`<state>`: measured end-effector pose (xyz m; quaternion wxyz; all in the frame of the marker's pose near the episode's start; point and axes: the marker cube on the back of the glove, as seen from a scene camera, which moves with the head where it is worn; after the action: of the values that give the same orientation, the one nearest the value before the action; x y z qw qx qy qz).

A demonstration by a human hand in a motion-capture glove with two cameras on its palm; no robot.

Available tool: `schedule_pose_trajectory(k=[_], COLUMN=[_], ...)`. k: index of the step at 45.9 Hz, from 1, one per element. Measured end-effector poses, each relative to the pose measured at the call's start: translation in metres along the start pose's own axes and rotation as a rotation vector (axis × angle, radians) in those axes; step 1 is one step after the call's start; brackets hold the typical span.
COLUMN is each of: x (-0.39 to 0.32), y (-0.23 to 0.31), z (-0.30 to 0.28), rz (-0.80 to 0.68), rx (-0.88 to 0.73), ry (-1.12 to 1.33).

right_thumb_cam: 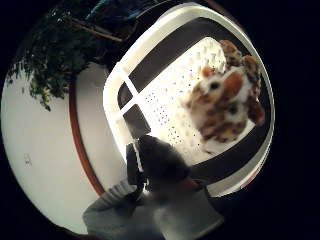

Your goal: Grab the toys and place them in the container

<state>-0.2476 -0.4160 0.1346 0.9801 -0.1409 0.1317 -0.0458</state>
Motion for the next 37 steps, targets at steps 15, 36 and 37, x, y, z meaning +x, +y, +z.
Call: schedule_pose_trajectory(k=[15, 36, 37], x=[0.107, 0.313, 0.313], y=[0.084, 0.246, 0.248], z=[-0.051, -0.059, -0.05], rz=[0.099, 0.4, 0.393], rx=[0.058, 0.051, 0.032], ry=[0.122, -0.207, -0.214])
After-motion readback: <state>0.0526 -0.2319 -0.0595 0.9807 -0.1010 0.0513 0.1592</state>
